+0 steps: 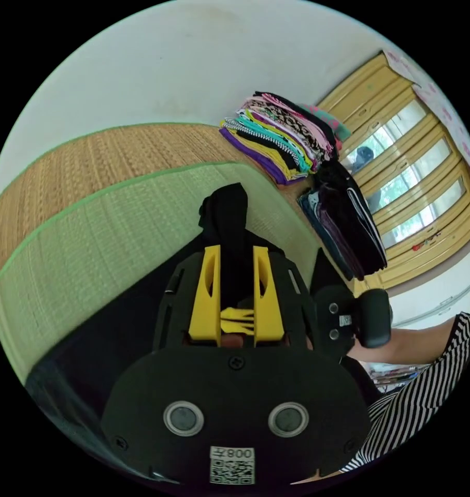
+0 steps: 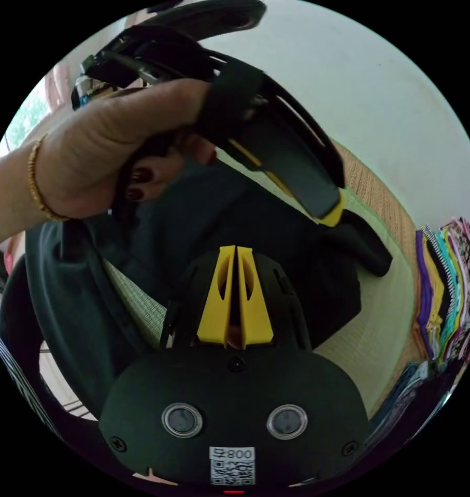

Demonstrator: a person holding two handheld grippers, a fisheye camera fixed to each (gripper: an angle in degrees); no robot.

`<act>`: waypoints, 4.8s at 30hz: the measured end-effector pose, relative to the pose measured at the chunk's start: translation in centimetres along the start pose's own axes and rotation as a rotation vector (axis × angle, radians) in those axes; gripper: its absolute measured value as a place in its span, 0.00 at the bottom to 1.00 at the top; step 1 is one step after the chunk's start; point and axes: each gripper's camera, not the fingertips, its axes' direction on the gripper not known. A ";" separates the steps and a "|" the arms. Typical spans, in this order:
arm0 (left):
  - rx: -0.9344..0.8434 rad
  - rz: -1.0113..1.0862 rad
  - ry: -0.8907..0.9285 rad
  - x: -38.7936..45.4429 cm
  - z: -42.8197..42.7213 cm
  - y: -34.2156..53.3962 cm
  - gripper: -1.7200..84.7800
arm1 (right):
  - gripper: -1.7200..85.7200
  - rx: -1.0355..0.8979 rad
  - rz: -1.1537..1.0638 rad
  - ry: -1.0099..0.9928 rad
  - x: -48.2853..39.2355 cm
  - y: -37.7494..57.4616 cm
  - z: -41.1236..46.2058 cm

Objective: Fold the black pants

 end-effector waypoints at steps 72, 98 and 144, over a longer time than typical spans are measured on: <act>0.087 -0.740 -0.387 0.2 -35.0 46.6 0.03 | 0.02 0.003 0.576 -0.109 28.6 14.7 -12.7; -0.087 -0.839 -0.620 9.5 -40.4 64.9 0.02 | 0.02 -0.044 0.456 -0.165 9.5 4.0 -19.8; -0.027 -0.936 -0.560 7.8 -34.0 67.1 0.02 | 0.02 -0.228 0.160 -0.277 -8.2 4.4 -24.3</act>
